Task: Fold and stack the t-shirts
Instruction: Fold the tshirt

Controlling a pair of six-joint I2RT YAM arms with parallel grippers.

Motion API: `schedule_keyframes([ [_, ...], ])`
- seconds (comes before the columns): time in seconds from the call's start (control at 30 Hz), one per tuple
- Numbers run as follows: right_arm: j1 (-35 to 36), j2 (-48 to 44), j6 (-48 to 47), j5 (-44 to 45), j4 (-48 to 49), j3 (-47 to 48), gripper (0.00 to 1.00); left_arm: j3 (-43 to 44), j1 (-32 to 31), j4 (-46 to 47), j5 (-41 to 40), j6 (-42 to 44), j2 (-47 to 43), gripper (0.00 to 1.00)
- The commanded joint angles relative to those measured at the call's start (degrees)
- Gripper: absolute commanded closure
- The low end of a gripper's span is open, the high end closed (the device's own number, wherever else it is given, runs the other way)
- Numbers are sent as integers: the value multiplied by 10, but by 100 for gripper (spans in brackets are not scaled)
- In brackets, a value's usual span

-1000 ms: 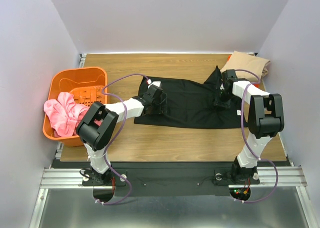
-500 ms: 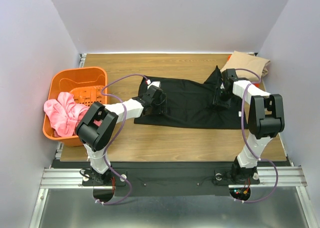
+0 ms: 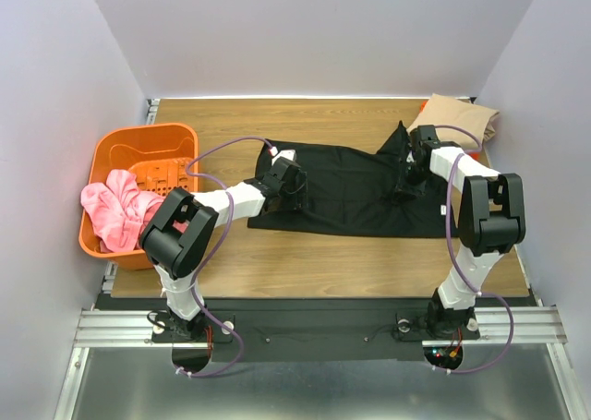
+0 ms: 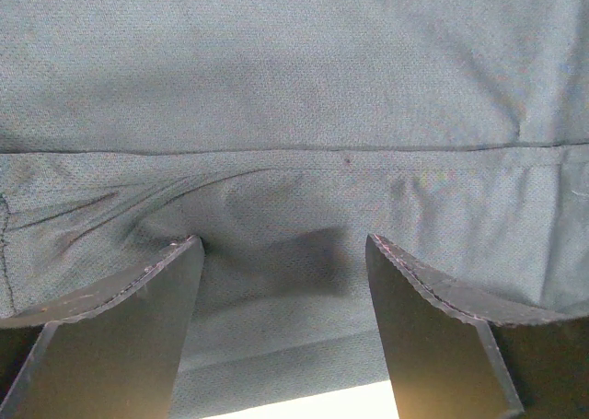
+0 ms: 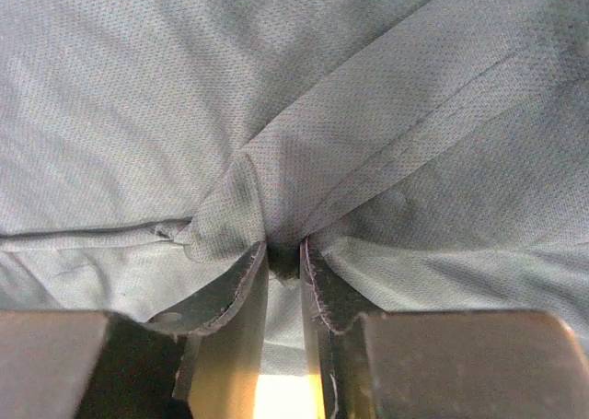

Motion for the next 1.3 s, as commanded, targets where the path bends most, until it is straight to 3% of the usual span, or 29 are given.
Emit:
schedule_keyframes([
  [0.0, 6, -7, 0, -7, -1, 18, 78, -27, -4, -67, 4, -12, 3, 16],
  [0.23, 6, -2, -3, 0, -5, 51, 98, -31, -3, -68, 3, -13, 2, 17],
  [0.57, 5, 64, -11, 10, -16, 137, 98, -45, -3, -67, 3, -19, -7, 17],
  [0.77, 5, 101, -7, 0, -14, 199, 59, -45, -4, -69, 4, -18, -7, 17],
  [0.8, 5, 102, -7, -3, -14, 208, 56, -44, -3, -68, 4, -18, -7, 17],
  [0.97, 6, 92, -10, -3, -14, 252, 46, -39, -4, -70, 4, -17, -4, 17],
  [1.27, 6, 32, -4, 33, -11, 211, 42, -37, -5, -72, 4, -16, -2, 16],
])
